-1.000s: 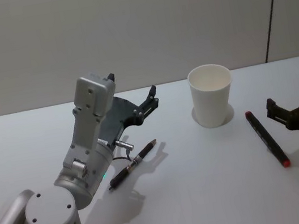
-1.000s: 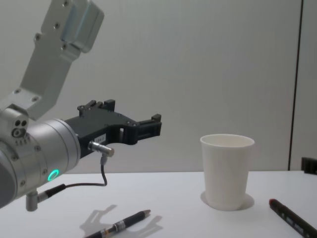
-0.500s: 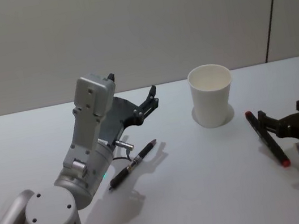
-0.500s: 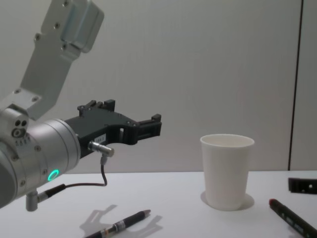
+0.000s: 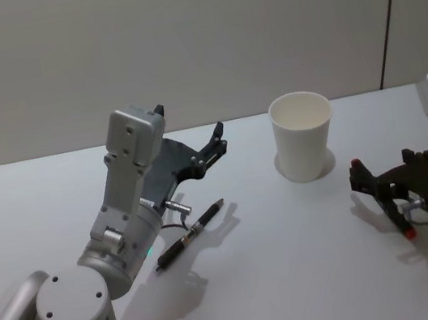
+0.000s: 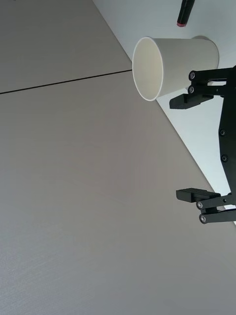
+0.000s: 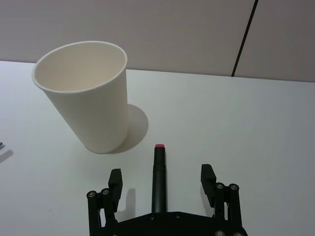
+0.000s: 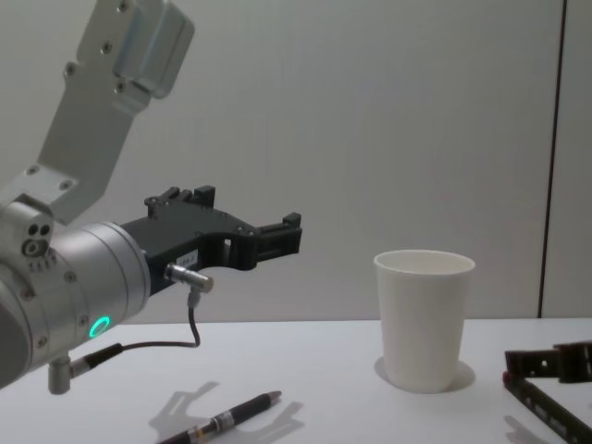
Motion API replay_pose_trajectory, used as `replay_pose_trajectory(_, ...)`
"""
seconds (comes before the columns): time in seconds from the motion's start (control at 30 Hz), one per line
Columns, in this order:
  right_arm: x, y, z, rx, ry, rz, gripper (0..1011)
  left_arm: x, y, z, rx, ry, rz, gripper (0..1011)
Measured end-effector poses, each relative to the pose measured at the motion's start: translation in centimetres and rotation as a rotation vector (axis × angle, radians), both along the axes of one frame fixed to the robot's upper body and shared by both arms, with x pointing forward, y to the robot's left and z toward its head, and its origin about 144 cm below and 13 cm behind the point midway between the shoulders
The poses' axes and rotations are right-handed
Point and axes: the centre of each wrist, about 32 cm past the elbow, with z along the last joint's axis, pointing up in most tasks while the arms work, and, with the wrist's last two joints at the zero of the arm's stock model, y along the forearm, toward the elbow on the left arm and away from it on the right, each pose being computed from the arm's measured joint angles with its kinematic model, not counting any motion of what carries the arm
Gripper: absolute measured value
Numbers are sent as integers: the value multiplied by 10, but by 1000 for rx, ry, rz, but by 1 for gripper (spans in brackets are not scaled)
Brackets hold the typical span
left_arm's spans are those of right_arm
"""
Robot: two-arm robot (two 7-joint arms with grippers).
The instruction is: Place the pen into the pen holder.
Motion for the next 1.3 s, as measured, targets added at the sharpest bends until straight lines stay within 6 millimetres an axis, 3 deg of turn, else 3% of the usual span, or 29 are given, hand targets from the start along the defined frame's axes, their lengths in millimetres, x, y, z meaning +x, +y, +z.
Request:
replay_pose_trajectory(0.73,19,19,-17,-36,67,-8,1001,0,0,0,0,0,0,1001)
replay_pose_trajectory(1.3,20,28,-25,-49,65,-19,1001,0,0,0,0,0,0,1001)
